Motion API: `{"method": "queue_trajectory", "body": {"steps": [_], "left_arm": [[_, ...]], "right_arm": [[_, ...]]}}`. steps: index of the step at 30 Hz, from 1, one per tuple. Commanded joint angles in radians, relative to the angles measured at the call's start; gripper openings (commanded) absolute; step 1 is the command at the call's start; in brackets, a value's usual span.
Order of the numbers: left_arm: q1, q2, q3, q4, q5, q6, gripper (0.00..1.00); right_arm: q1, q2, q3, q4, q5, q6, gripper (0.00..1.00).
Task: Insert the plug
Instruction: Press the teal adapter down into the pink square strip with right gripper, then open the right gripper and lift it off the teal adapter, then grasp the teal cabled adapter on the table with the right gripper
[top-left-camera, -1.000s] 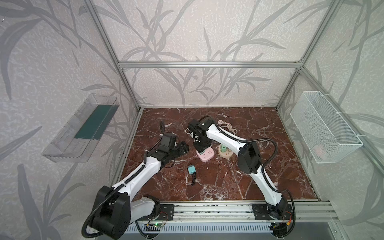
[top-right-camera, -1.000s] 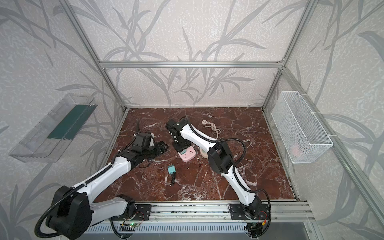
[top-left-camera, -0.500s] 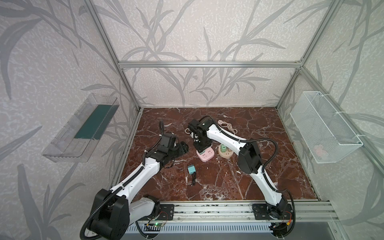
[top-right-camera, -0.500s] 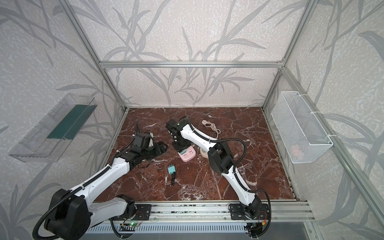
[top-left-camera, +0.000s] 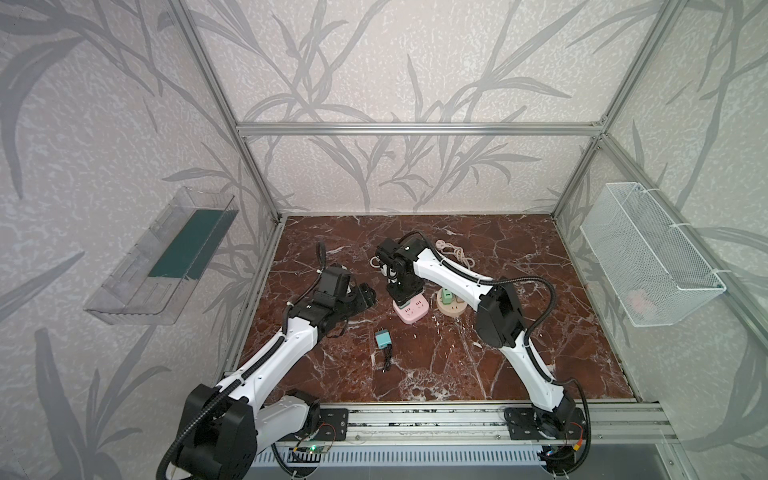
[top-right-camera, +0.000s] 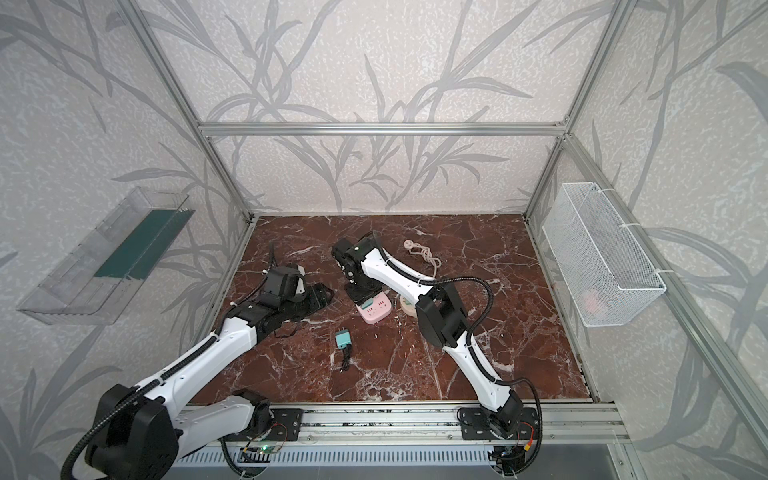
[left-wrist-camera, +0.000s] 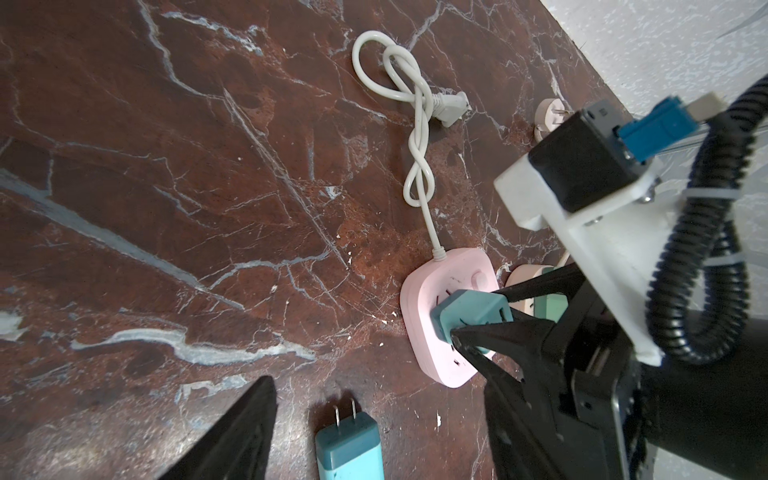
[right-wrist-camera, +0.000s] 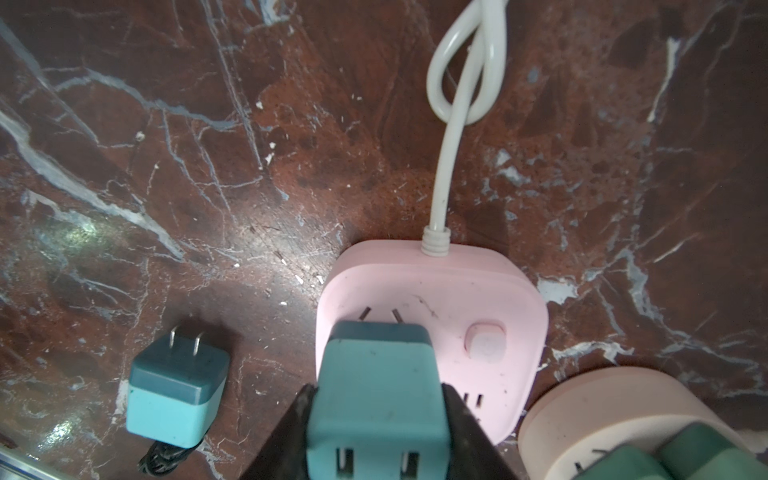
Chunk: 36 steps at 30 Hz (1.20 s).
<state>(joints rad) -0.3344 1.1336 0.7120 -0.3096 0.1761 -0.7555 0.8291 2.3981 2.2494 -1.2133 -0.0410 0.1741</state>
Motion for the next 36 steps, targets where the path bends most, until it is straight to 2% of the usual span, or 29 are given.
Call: {"method": "queue_trajectory", "body": {"steps": [1, 5, 10, 13, 14, 17, 21, 23, 25, 31, 33, 36], "left_arm": [[0.001, -0.026, 0.033, -0.023, -0.021, 0.010, 0.78], [0.001, -0.032, 0.030, -0.029, -0.023, 0.010, 0.78], [0.001, -0.051, 0.032, -0.042, -0.031, 0.008, 0.78], [0.002, -0.062, 0.031, -0.055, -0.038, 0.010, 0.78], [0.001, -0.065, 0.030, -0.058, -0.039, 0.012, 0.78], [0.001, -0.077, 0.028, -0.078, -0.047, 0.015, 0.78], [0.003, -0.097, 0.014, -0.082, -0.061, 0.014, 0.78], [0.005, -0.105, 0.006, -0.074, -0.055, 0.008, 0.78], [0.005, -0.110, 0.000, -0.069, -0.053, 0.001, 0.78], [0.006, -0.128, -0.011, -0.080, -0.054, -0.002, 0.78], [0.006, -0.131, -0.012, -0.081, -0.050, -0.001, 0.78], [0.006, -0.134, -0.022, -0.083, -0.047, -0.002, 0.78]], "right_arm": [[-0.005, -0.065, -0.010, -0.014, 0.015, 0.006, 0.56], [-0.005, -0.107, -0.051, 0.023, 0.022, 0.007, 0.68], [-0.005, -0.164, -0.090, 0.037, 0.020, 0.013, 0.70], [-0.004, -0.261, -0.211, 0.115, -0.002, 0.028, 0.70], [-0.004, -0.306, -0.258, 0.172, -0.017, 0.035, 0.69], [0.001, -0.500, -0.539, 0.428, -0.083, 0.082, 0.69], [0.039, -0.764, -0.966, 0.887, -0.117, 0.180, 0.59], [0.074, -0.822, -1.105, 1.041, -0.105, 0.226, 0.56], [0.115, -0.831, -1.166, 1.089, -0.081, 0.260, 0.57], [0.235, -0.759, -1.180, 1.080, -0.012, 0.329, 0.65], [0.253, -0.725, -1.173, 1.083, -0.010, 0.345, 0.69], [0.263, -0.682, -1.154, 1.088, -0.012, 0.358, 0.68]]}}
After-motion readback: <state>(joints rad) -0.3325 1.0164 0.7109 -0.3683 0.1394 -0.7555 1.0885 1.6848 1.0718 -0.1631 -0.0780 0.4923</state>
